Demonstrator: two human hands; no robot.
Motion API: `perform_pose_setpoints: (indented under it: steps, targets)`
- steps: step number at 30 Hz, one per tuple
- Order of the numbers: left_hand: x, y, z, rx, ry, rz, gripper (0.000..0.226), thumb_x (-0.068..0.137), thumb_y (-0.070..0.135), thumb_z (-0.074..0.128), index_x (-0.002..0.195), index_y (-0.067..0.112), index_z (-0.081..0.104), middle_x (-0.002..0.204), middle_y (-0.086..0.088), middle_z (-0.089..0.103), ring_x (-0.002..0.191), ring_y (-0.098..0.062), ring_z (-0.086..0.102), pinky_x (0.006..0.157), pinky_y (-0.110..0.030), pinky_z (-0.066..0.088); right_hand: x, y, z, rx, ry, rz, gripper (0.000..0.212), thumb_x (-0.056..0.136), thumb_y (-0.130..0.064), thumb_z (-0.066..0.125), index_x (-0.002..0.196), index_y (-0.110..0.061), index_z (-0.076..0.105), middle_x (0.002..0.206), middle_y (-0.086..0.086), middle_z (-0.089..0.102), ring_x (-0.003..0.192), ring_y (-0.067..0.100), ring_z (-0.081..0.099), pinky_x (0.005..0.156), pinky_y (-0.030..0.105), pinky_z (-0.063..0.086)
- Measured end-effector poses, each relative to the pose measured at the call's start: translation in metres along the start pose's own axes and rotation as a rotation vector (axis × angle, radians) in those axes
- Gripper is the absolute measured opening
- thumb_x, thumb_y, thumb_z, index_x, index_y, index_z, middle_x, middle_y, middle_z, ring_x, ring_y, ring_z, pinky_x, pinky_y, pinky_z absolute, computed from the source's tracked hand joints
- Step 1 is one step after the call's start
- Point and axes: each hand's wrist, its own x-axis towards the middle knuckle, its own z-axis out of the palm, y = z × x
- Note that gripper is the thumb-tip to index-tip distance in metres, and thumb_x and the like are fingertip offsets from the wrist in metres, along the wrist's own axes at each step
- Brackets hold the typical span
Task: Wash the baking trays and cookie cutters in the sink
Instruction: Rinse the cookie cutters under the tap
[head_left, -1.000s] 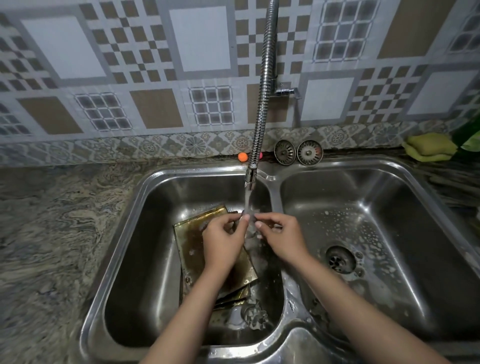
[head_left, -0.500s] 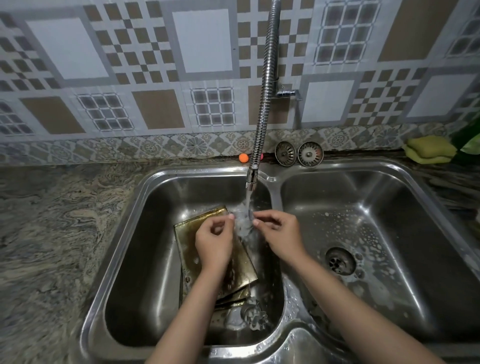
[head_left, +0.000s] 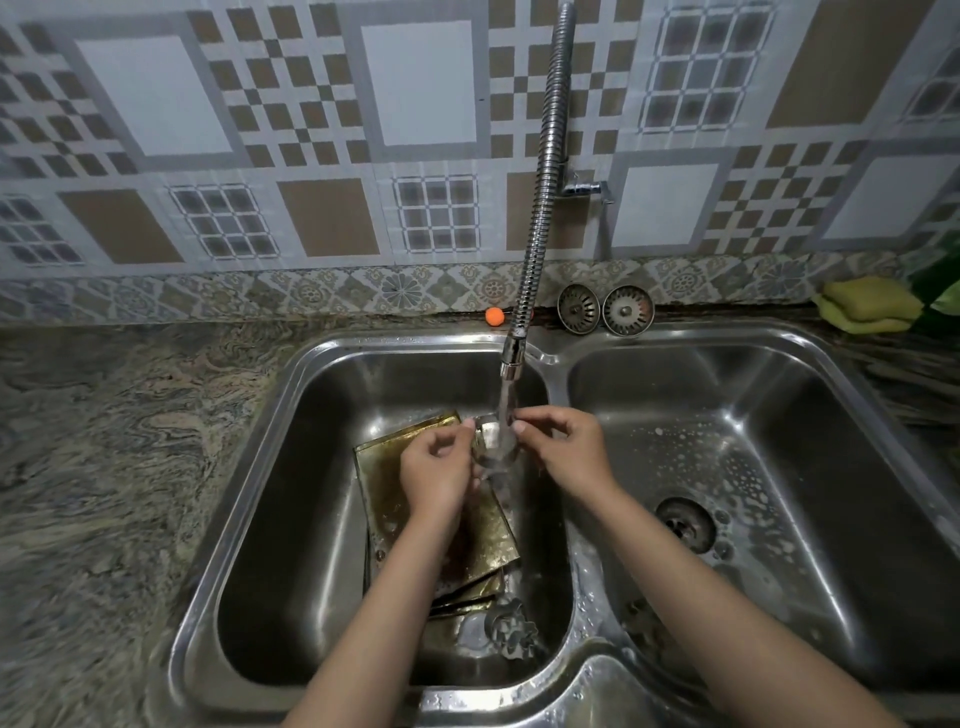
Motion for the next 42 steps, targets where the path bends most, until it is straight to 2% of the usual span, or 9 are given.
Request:
perform_pose_setpoints:
  steps: [6,9,14,19,24,27,32,36,42]
  targets:
    - [-0.008,0.002,0.015,-0.013,-0.052,-0.005,0.017,0.084,0.029,0.07,0.081,0.013,0.065,0.053,-0.003,0.066,0.046,-0.016,0.062,0.041,-0.024,0.048,-0.001,0.003,-0.021,0.023,0.018,0.042,0.022,0.079,-0.01,0.075,0.083,-0.031,0.074,0.089,-0.007,0.073,0.091,0.012,0.068,0.082,0.031,0.054]
    - [-0.006,0.002,0.015,-0.003,-0.078,-0.018,0.017,0.084,0.03,0.071,0.081,0.013,0.066,0.056,-0.005,0.067,0.05,-0.02,0.063,0.044,-0.025,0.05,-0.004,-0.001,-0.028,0.065,-0.04,0.043,0.025,0.08,-0.006,0.073,0.085,-0.031,0.073,0.089,-0.001,0.072,0.079,0.008,0.068,0.069,0.023,0.055]
    - [0.001,-0.002,-0.004,0.018,-0.065,-0.034,0.017,0.083,0.033,0.071,0.08,0.017,0.067,0.058,-0.006,0.069,0.052,-0.021,0.064,0.049,-0.03,0.051,-0.006,-0.008,-0.016,-0.042,-0.124,-0.03,0.027,0.077,-0.008,0.077,0.083,-0.034,0.072,0.085,-0.013,0.071,0.081,0.01,0.068,0.071,0.018,0.055]
    - [0.005,0.0,-0.027,0.004,-0.009,-0.023,0.02,0.085,0.034,0.069,0.085,0.014,0.068,0.06,-0.008,0.071,0.056,-0.024,0.066,0.057,-0.033,0.053,-0.004,-0.013,0.005,-0.055,-0.192,-0.024,0.018,0.078,-0.01,0.076,0.089,-0.025,0.075,0.093,-0.002,0.074,0.09,0.019,0.07,0.086,0.045,0.056]
    - [-0.002,-0.001,-0.036,0.101,-0.033,0.051,0.023,0.089,0.036,0.063,0.084,0.013,0.067,0.072,0.002,0.072,0.076,-0.023,0.072,0.076,-0.04,0.058,-0.007,-0.031,-0.007,0.008,-0.157,-0.034,0.017,0.079,-0.008,0.075,0.092,-0.019,0.075,0.094,-0.003,0.074,0.087,0.01,0.07,0.079,0.03,0.057]
    - [-0.011,-0.019,-0.041,0.433,-0.272,-0.006,0.02,0.089,0.033,0.062,0.088,0.014,0.067,0.087,0.007,0.066,0.089,-0.024,0.068,0.087,-0.045,0.055,-0.015,-0.04,-0.042,-0.024,-0.095,-0.084,0.02,0.079,-0.008,0.074,0.095,-0.02,0.074,0.091,-0.007,0.072,0.077,0.002,0.069,0.069,0.015,0.054]
    - [-0.026,-0.065,-0.036,1.157,-0.851,-0.076,0.022,0.089,0.022,0.057,0.102,0.007,0.068,0.099,-0.007,0.07,0.087,-0.017,0.064,0.081,-0.031,0.053,-0.042,-0.016,-0.116,-0.15,0.0,0.013,0.018,0.079,-0.002,0.074,0.095,-0.01,0.074,0.081,0.001,0.074,0.07,0.014,0.069,0.071,0.024,0.058]
    - [-0.034,-0.088,-0.032,1.448,-1.005,-0.059,0.031,0.09,0.021,0.053,0.116,0.006,0.061,0.113,-0.013,0.067,0.098,-0.025,0.062,0.088,-0.036,0.05,-0.066,0.031,-0.15,-0.552,-0.169,0.24,0.012,0.078,0.0,0.072,0.082,-0.01,0.076,0.069,-0.003,0.07,0.062,0.011,0.064,0.059,0.012,0.047]
    - [-0.034,-0.098,-0.026,1.393,-0.969,0.095,0.019,0.085,0.015,0.058,0.094,0.013,0.074,0.101,-0.006,0.073,0.096,-0.02,0.066,0.085,-0.031,0.053,-0.089,0.078,-0.143,-0.912,-0.508,0.461,0.022,0.079,-0.007,0.059,0.077,-0.02,0.076,0.087,-0.002,0.075,0.075,0.005,0.063,0.057,0.005,0.041]
